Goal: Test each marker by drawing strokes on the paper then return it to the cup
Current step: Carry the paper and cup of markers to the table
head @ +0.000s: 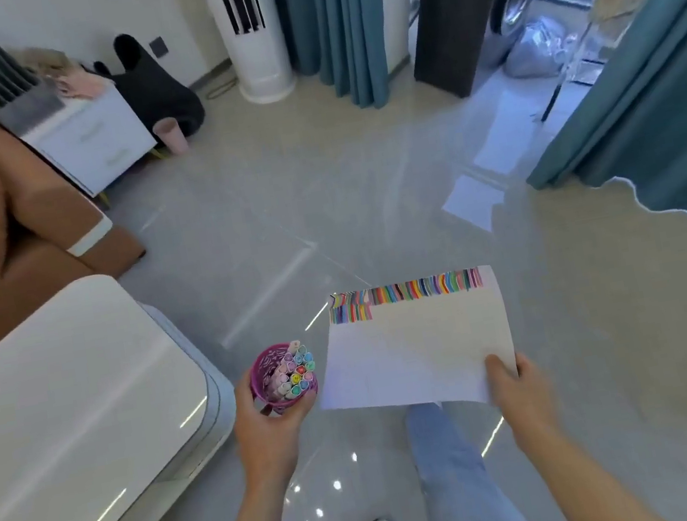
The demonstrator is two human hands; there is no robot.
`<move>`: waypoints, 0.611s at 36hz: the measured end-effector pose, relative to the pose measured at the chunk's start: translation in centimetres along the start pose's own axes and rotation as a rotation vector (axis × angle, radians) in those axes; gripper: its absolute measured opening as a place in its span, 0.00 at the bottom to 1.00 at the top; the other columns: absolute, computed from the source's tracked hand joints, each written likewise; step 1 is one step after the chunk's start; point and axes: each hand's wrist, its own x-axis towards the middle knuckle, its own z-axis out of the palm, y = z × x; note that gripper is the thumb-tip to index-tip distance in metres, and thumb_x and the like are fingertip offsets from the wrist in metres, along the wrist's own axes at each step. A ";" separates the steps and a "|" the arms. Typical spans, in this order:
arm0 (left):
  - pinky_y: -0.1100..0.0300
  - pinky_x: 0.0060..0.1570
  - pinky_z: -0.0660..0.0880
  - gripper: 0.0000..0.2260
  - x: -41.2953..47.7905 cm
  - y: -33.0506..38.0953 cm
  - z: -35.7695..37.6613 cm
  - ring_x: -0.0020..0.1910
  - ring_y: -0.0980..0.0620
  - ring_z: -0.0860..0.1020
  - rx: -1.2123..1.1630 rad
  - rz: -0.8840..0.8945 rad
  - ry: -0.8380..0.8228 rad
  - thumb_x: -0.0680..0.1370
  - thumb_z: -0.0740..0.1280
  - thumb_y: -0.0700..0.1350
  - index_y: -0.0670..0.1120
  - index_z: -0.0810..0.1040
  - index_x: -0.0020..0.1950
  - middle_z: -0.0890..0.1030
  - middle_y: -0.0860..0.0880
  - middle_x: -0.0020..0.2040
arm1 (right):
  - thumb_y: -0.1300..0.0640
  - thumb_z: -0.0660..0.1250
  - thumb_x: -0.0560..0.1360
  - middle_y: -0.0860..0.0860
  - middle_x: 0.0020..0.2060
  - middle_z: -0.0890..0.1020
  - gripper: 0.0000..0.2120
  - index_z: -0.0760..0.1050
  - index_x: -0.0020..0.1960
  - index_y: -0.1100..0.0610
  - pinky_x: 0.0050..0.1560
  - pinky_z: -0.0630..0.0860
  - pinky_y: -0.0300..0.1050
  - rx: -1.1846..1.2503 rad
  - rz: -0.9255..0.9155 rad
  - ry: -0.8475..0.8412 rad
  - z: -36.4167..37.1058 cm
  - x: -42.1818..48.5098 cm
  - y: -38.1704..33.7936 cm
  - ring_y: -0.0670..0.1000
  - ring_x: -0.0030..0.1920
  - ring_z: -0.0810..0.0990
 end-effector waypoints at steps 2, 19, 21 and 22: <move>0.58 0.50 0.79 0.35 2.4 0.8 1.6 0.51 0.62 0.82 -0.004 -0.005 0.032 0.58 0.84 0.57 0.66 0.72 0.61 0.80 0.64 0.54 | 0.57 0.66 0.80 0.52 0.41 0.83 0.05 0.80 0.49 0.56 0.36 0.72 0.43 -0.005 -0.022 -0.013 1.2 3.1 -2.5 0.49 0.38 0.78; 0.74 0.42 0.76 0.36 19.5 9.7 10.6 0.53 0.64 0.80 -0.109 -0.097 0.295 0.62 0.85 0.47 0.63 0.72 0.64 0.80 0.65 0.54 | 0.57 0.68 0.80 0.51 0.39 0.83 0.05 0.82 0.51 0.58 0.37 0.74 0.44 -0.059 -0.098 -0.219 11.5 23.5 -21.4 0.51 0.37 0.79; 0.73 0.42 0.76 0.35 21.3 10.2 10.4 0.53 0.65 0.80 -0.123 -0.108 0.320 0.62 0.85 0.48 0.64 0.72 0.63 0.79 0.66 0.54 | 0.58 0.68 0.80 0.52 0.42 0.84 0.06 0.82 0.53 0.57 0.40 0.75 0.46 -0.066 -0.096 -0.249 13.3 24.7 -23.1 0.52 0.40 0.80; 0.71 0.43 0.77 0.36 22.3 10.4 10.3 0.52 0.66 0.80 -0.129 -0.113 0.333 0.61 0.85 0.50 0.66 0.72 0.62 0.79 0.67 0.54 | 0.57 0.68 0.80 0.51 0.42 0.84 0.05 0.81 0.53 0.57 0.40 0.76 0.46 -0.072 -0.097 -0.259 14.3 25.2 -23.8 0.52 0.40 0.80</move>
